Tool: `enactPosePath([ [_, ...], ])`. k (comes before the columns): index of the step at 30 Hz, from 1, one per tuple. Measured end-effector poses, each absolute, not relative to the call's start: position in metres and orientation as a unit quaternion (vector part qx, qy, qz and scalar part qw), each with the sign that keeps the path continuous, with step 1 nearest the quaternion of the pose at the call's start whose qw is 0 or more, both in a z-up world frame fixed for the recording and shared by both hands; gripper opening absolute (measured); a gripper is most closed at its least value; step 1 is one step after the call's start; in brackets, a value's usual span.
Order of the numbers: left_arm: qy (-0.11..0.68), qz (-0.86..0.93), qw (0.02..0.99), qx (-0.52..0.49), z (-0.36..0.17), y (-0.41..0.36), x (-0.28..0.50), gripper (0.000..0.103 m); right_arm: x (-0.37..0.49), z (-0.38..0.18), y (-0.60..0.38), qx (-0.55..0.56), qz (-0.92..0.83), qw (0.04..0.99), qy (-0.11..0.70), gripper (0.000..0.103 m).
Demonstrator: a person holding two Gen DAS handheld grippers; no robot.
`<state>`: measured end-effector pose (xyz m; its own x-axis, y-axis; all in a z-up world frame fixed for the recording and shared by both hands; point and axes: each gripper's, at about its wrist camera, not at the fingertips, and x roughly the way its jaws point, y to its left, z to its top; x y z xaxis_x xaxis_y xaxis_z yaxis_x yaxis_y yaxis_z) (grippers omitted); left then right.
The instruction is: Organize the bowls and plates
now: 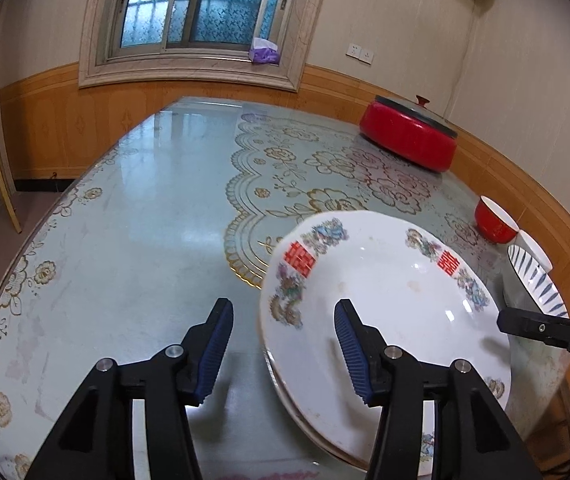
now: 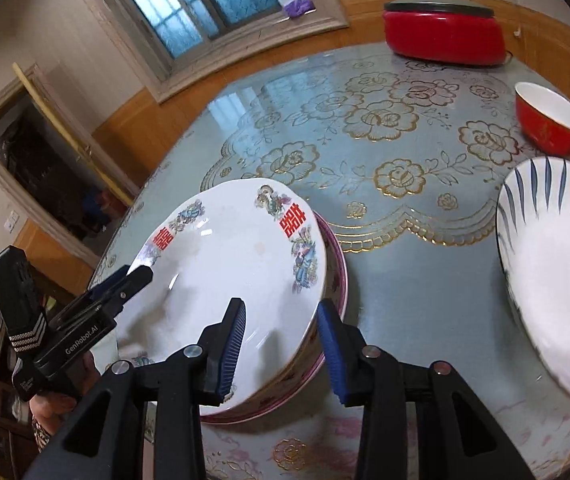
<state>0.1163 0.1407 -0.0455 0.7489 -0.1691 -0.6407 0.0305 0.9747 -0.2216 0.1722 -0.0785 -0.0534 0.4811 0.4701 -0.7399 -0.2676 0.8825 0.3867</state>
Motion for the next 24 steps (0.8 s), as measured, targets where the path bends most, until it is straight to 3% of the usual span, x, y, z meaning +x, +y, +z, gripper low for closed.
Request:
enactPosePath([
  [7, 0.357, -0.06, 0.929, -0.079, -0.051, 0.126, 0.115, 0.053, 0.162, -0.067, -0.086, 0.167, 0.224, 0.844, 0.457, 0.039],
  [12, 0.347, -0.038, 0.936, -0.046, -0.054, 0.117, 0.111, 0.053, 0.157, -0.071, -0.083, 0.16, 0.227, 0.852, 0.443, 0.038],
  [19, 0.344, -0.025, 0.938, -0.029, -0.056, 0.11, 0.109, 0.053, 0.154, -0.071, -0.085, 0.142, 0.218, 0.865, 0.429, 0.029],
  [24, 0.34, -0.023, 0.94, -0.019, -0.057, 0.105, 0.106, 0.053, 0.154, -0.07, -0.086, 0.142, 0.213, 0.869, 0.422, 0.031],
])
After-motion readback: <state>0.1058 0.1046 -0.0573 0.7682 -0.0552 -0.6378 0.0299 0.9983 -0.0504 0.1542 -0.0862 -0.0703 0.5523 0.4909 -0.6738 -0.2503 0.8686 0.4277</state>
